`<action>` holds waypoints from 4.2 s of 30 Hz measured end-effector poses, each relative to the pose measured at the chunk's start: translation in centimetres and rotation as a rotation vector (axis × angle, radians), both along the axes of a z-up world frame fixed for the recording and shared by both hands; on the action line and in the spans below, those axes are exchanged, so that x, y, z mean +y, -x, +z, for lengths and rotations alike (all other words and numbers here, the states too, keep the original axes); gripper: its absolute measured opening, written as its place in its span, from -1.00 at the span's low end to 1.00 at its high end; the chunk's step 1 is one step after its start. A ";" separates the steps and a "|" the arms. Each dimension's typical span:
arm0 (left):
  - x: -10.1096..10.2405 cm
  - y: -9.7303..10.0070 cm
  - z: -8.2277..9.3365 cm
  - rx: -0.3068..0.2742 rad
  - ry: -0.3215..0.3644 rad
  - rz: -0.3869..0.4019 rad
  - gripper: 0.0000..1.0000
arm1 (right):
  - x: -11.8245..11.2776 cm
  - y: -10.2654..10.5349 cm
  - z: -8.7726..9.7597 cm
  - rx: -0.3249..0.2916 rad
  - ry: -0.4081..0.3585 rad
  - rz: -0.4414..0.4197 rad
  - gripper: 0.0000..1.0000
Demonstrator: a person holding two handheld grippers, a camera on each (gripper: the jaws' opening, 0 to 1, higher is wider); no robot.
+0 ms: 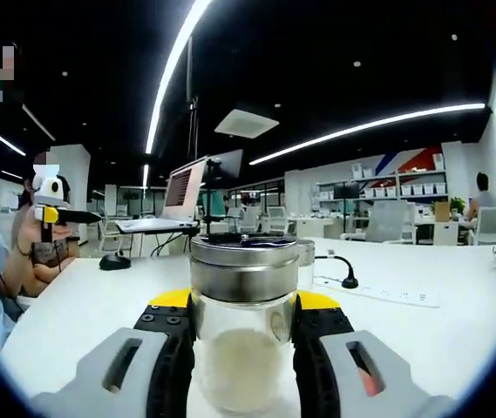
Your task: Rotate the seasoning bottle until the label or dispensing opening points toward the visible target arrow and the bottle remains upright within the marked orientation range
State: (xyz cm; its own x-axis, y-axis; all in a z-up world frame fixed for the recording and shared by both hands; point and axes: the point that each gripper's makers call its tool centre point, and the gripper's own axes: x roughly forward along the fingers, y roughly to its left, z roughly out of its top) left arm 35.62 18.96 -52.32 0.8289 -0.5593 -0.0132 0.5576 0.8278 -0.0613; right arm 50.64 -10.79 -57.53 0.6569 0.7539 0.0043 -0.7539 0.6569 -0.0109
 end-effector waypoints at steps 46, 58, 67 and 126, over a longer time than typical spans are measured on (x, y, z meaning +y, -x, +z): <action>-0.6 0.2 -0.4 0.020 -0.002 -0.017 0.69 | 2.9 8.2 -1.7 -0.004 0.027 0.154 -0.08; -0.6 0.1 -0.9 0.033 -0.003 -0.020 0.68 | 3.1 9.8 -2.3 0.083 0.001 0.359 0.58; -0.9 -0.1 -1.1 0.041 -0.005 -0.031 0.68 | 2.7 8.8 -4.4 0.120 0.061 0.443 0.60; -2.0 -0.2 -1.8 0.053 -0.026 -0.066 0.82 | 3.3 7.0 -2.3 0.005 0.066 0.528 -0.09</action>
State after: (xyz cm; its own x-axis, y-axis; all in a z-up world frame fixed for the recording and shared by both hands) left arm 35.86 16.92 -54.14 0.7880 -0.6115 -0.0714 0.6075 0.7911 -0.0710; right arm 43.68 -7.50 -59.87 0.1878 0.9806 -0.0565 -0.9819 0.1860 -0.0346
